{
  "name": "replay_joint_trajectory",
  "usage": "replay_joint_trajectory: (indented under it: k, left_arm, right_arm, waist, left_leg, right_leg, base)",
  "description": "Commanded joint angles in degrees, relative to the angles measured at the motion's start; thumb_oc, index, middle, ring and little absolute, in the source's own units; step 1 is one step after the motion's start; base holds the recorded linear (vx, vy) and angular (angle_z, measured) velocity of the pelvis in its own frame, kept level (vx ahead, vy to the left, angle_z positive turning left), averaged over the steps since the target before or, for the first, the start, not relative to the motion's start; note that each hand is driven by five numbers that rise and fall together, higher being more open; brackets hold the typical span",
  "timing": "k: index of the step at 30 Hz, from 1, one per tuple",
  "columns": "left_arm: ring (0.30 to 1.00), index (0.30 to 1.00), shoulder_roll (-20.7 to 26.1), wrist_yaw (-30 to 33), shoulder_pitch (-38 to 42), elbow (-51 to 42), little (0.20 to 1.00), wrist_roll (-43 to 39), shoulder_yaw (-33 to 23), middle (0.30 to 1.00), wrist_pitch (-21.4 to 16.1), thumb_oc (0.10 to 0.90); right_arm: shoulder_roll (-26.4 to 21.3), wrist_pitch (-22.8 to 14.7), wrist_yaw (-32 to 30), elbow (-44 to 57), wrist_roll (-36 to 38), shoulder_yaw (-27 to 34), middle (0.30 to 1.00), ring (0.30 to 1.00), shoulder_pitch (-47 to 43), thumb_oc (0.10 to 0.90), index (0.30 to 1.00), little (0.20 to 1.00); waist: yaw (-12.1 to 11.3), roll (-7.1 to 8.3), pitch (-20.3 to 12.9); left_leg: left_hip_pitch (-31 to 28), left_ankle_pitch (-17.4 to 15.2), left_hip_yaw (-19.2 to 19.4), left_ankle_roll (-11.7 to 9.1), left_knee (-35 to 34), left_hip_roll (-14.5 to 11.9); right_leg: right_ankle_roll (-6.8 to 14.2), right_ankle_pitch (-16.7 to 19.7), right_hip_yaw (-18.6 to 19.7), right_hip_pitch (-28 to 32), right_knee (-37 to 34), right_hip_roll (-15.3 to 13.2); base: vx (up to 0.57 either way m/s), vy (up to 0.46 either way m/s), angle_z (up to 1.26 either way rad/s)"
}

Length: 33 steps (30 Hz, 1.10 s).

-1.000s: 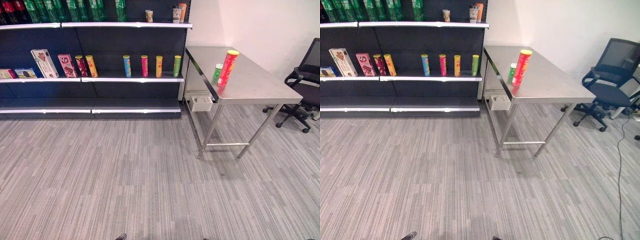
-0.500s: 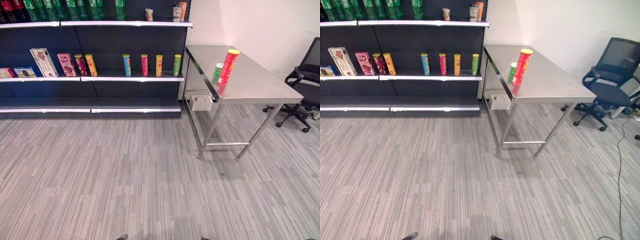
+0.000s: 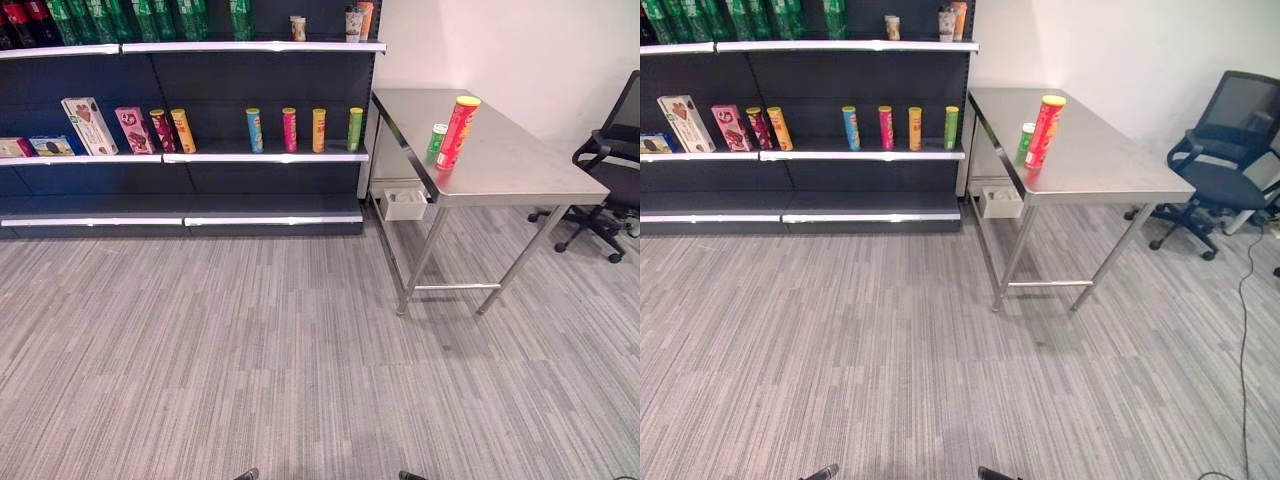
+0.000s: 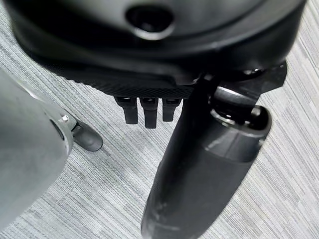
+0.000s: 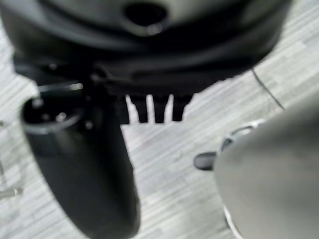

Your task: Put the goods on the table back onto the shelves and tidy them up.

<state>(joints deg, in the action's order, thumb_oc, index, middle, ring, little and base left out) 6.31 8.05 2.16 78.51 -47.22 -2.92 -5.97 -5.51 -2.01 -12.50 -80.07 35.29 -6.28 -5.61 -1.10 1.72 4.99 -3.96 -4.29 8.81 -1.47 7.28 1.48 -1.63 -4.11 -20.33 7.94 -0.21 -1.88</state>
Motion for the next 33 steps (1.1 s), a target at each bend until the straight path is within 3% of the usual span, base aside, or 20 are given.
replay_joint_trajectory:
  k: [1,3,4,5,6,9,14,16,18,21,23,27,29,30,31,33]
  left_arm:
    - [0.900,0.900,-2.66,-0.08,5.28,2.03,0.900,-1.76,1.94,0.900,-1.01,0.800]
    - [0.900,0.900,-1.80,-0.68,6.18,1.05,0.900,-1.59,2.16,0.900,-1.18,0.800]
    - [0.900,0.900,-1.79,-0.69,6.13,1.04,0.900,-1.58,2.16,0.900,-1.18,0.800]
    - [0.900,0.900,-1.44,-1.07,5.86,1.31,0.900,-1.26,2.29,0.900,-0.88,0.800]
    - [0.900,0.900,-1.44,-1.08,5.84,1.32,0.900,-1.26,2.30,0.900,-0.88,0.800]
    - [0.900,0.900,-0.96,-1.09,5.81,2.06,0.900,-0.65,2.73,0.900,-0.61,0.800]
    - [0.900,0.900,-0.30,-1.65,4.34,2.92,0.900,-0.90,1.45,0.900,-0.35,0.800]
    - [0.900,0.900,1.80,-2.26,4.84,2.64,0.900,2.75,2.59,0.900,-0.34,0.800]
    - [0.900,0.900,2.51,-2.98,5.40,2.37,0.900,6.69,4.63,0.900,0.04,0.800]
    - [0.900,0.900,3.77,-4.45,5.94,3.08,0.900,14.40,8.12,0.900,0.59,0.800]
    - [0.900,0.900,4.31,-4.97,5.57,3.40,0.900,16.12,8.19,0.900,1.04,0.800]
    - [0.900,0.900,4.10,-5.75,4.52,4.40,0.900,17.99,7.99,0.900,1.84,0.800]
    - [0.900,0.900,3.26,-5.95,3.89,5.15,0.900,18.89,7.75,0.900,2.43,0.800]
    - [0.900,0.900,3.02,-6.66,2.83,5.92,0.900,19.62,7.46,0.900,2.87,0.800]
    - [0.900,0.900,3.01,-6.66,2.81,5.92,0.900,19.62,7.45,0.900,2.87,0.800]
    - [0.900,0.900,3.20,-6.69,1.95,6.08,0.900,19.67,7.18,0.900,2.84,0.800]
  right_arm:
    - [-0.12,-0.65,-1.06,-1.99,-1.54,-0.60,0.900,0.900,-3.68,0.800,0.900,0.900]
    - [-1.21,0.12,-1.03,-2.08,-3.50,-0.80,0.900,0.900,-4.36,0.800,0.900,0.900]
    - [-1.20,0.12,-1.02,-2.07,-3.51,-0.82,0.900,0.900,-4.31,0.800,0.900,0.900]
    - [-1.47,0.37,-0.59,-2.03,-3.91,-0.74,0.900,0.900,-4.09,0.800,0.900,0.900]
    - [-1.48,0.37,-0.58,-2.04,-3.92,-0.73,0.900,0.900,-4.07,0.800,0.900,0.900]
    - [-2.16,0.35,-1.06,-2.49,-3.79,-0.16,0.900,0.900,-4.45,0.800,0.900,0.900]
    - [-1.27,0.16,-0.56,-1.79,-3.06,0.67,0.900,0.900,-3.00,0.800,0.900,0.900]
    - [1.67,-0.09,0.87,-0.58,-1.19,0.60,0.900,0.900,-1.15,0.800,0.900,0.900]
    - [1.85,-0.21,1.71,0.42,-2.24,-0.24,0.900,0.900,-1.18,0.800,0.900,0.900]
    - [1.89,-0.18,2.70,1.17,-4.02,-0.53,0.900,0.900,-1.45,0.800,0.900,0.900]
    - [2.17,0.00,2.72,1.04,-4.76,-0.24,0.900,0.900,-1.19,0.800,0.900,0.900]
    - [2.32,0.49,3.19,-0.73,-4.13,0.92,0.900,0.900,0.13,0.800,0.900,0.900]
    - [2.00,0.69,3.17,-1.45,-3.16,1.98,0.900,0.900,0.91,0.800,0.900,0.900]
    - [1.68,0.91,3.66,-1.43,-3.26,2.31,0.900,0.900,1.34,0.800,0.900,0.900]
    - [1.67,0.90,3.66,-1.43,-3.26,2.29,0.900,0.900,1.35,0.800,0.900,0.900]
    - [1.68,0.71,3.66,-0.98,-3.84,1.72,0.900,0.900,1.44,0.800,0.900,0.900]
  waist:
    - [-1.95,-0.01,4.42]
    - [-2.05,0.76,4.64]
    - [-2.22,0.82,4.80]
    - [-2.63,0.65,4.33]
    - [-2.68,0.69,4.30]
    - [-4.33,-0.21,4.98]
    - [-5.21,-0.94,3.38]
    - [-5.24,1.43,2.16]
    - [-4.97,2.65,1.85]
    - [-3.88,4.89,2.03]
    - [-3.02,4.76,1.92]
    - [-1.86,3.42,2.14]
    - [-1.33,2.35,2.56]
    - [-0.66,1.17,2.61]
    - [-0.65,1.19,2.67]
    - [0.16,0.44,3.01]
  left_leg:
    - [9.58,5.86,-1.57,-5.97,13.53,-10.63]
    - [11.72,6.82,-2.10,-5.23,7.80,-13.79]
    - [11.23,6.75,-1.87,-5.27,7.56,-13.78]
    - [11.69,10.85,-2.70,-5.61,1.04,-16.23]
    - [11.35,11.25,-2.58,-5.69,0.36,-16.21]
    - [14.15,16.06,-4.54,-7.50,-11.17,-18.75]
    - [14.02,16.25,-4.62,-8.39,-11.98,-19.87]
    - [14.70,13.61,-3.56,-7.01,-4.32,-16.61]
    - [14.30,11.63,-2.28,-5.50,-3.21,-15.05]
    - [13.64,7.04,-0.27,-1.88,-0.59,-11.23]
    - [11.08,5.16,0.82,0.30,-1.56,-9.16]
    - [4.63,2.69,3.31,3.21,-4.64,-5.72]
    - [-0.56,1.37,5.10,4.90,-7.71,-3.63]
    - [-4.20,0.52,6.00,5.34,-10.11,-3.03]
    - [-4.34,0.58,6.01,5.34,-10.24,-2.98]
    - [-6.23,0.80,5.85,5.03,-11.49,-3.36]
  right_leg:
    - [3.39,0.20,0.55,1.45,-1.39,-2.61]
    - [4.02,-0.79,0.31,1.18,-0.33,-3.20]
    - [4.04,-0.97,0.49,1.40,-0.22,-3.28]
    - [4.74,-1.55,1.00,1.25,0.01,-3.02]
    - [4.70,-1.61,1.05,1.20,0.09,-3.04]
    - [5.44,-3.70,1.98,2.51,0.58,-2.94]
    - [6.97,-5.23,3.14,5.42,1.18,-3.89]
    - [8.60,-2.93,4.94,5.37,3.83,-8.38]
    - [9.50,-0.91,6.02,4.00,5.72,-10.17]
    - [11.18,6.05,7.89,0.32,11.27,-13.24]
    - [11.28,9.95,8.25,-1.92,15.80,-14.71]
    - [11.49,13.63,6.91,-3.94,26.85,-17.18]
    - [12.24,17.57,4.06,-5.00,34.12,-20.92]
    - [12.72,17.18,0.53,-6.82,38.40,-21.80]
    - [12.73,17.13,0.55,-6.77,38.46,-21.84]
    - [11.17,12.62,0.12,-10.49,37.62,-18.43]
  base:
    - [0.00,0.059,0.00]
    - [0.09,0.110,-0.09]
    - [0.19,0.183,0.17]
    - [0.14,0.131,0.21]
    - [0.19,0.224,0.08]
    - [0.15,0.212,0.03]
    - [0.23,0.308,-0.14]
    - [0.37,0.603,-0.46]
    - [0.17,0.416,-0.37]
    - [0.11,0.445,-0.11]
    - [0.14,0.447,0.01]
    - [0.15,0.385,-0.12]
    - [0.26,0.502,-0.10]
    - [0.23,0.380,-0.30]
    - [0.21,0.277,-0.34]
    - [0.14,0.105,-0.23]
